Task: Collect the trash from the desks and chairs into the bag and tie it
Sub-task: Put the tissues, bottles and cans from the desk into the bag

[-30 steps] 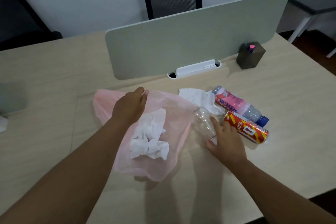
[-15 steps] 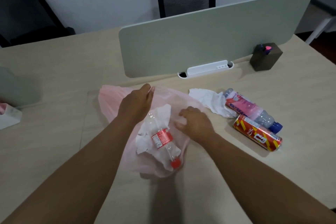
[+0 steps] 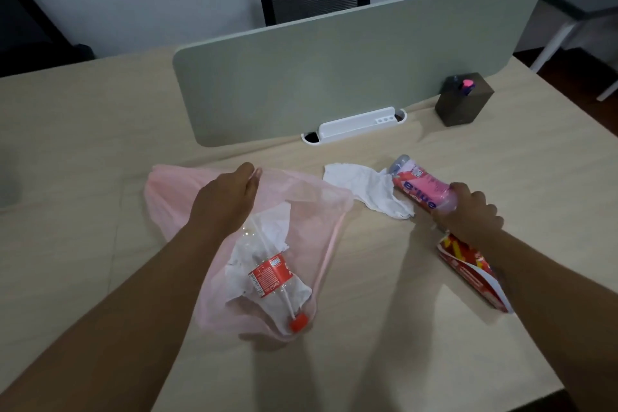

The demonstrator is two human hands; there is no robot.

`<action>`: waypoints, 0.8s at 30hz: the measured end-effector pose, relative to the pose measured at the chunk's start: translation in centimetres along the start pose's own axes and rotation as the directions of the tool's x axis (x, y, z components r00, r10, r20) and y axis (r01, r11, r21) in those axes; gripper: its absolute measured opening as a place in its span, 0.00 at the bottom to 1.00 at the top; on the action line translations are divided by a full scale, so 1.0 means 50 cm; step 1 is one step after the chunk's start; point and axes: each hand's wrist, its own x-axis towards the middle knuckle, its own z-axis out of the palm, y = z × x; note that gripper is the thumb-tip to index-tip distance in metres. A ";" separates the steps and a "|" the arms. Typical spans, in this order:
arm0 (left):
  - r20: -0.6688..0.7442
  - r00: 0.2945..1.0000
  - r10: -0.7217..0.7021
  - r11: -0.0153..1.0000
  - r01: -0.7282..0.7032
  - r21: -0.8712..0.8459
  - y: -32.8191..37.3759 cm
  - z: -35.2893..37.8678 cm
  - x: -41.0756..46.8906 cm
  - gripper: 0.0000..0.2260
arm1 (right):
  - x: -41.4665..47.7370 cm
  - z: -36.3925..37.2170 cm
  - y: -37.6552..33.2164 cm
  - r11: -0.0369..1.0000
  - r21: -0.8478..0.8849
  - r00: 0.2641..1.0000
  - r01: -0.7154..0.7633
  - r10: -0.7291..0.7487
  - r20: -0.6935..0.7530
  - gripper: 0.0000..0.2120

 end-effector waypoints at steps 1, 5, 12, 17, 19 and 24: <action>-0.001 1.000 0.001 1.000 -0.001 0.005 0.000 -0.002 0.001 0.12 | -0.005 -0.002 -0.011 0.998 -0.002 0.998 0.059 -0.059 -0.018 0.29; -0.031 0.999 -0.012 0.999 0.013 0.038 0.003 -0.016 0.013 0.15 | -0.067 -0.052 -0.104 0.956 0.132 0.963 0.262 -0.268 0.026 0.32; -0.128 0.989 -0.078 0.997 0.077 -0.010 0.033 -0.040 0.022 0.15 | -0.235 -0.026 -0.255 0.851 0.192 0.806 0.489 -0.525 0.274 0.35; -0.189 0.966 -0.178 0.982 0.163 -0.093 0.040 -0.044 0.005 0.19 | -0.267 0.013 -0.371 0.825 0.369 0.773 0.428 -0.546 0.325 0.35; -0.203 0.947 -0.251 0.965 0.228 -0.128 0.043 -0.054 0.001 0.23 | -0.277 0.016 -0.393 0.766 0.387 0.721 0.513 -0.629 0.290 0.35; -0.160 0.933 -0.323 0.936 0.289 -0.203 0.020 -0.072 0.000 0.26 | -0.264 0.035 -0.402 0.740 0.428 0.677 0.519 -0.661 0.322 0.37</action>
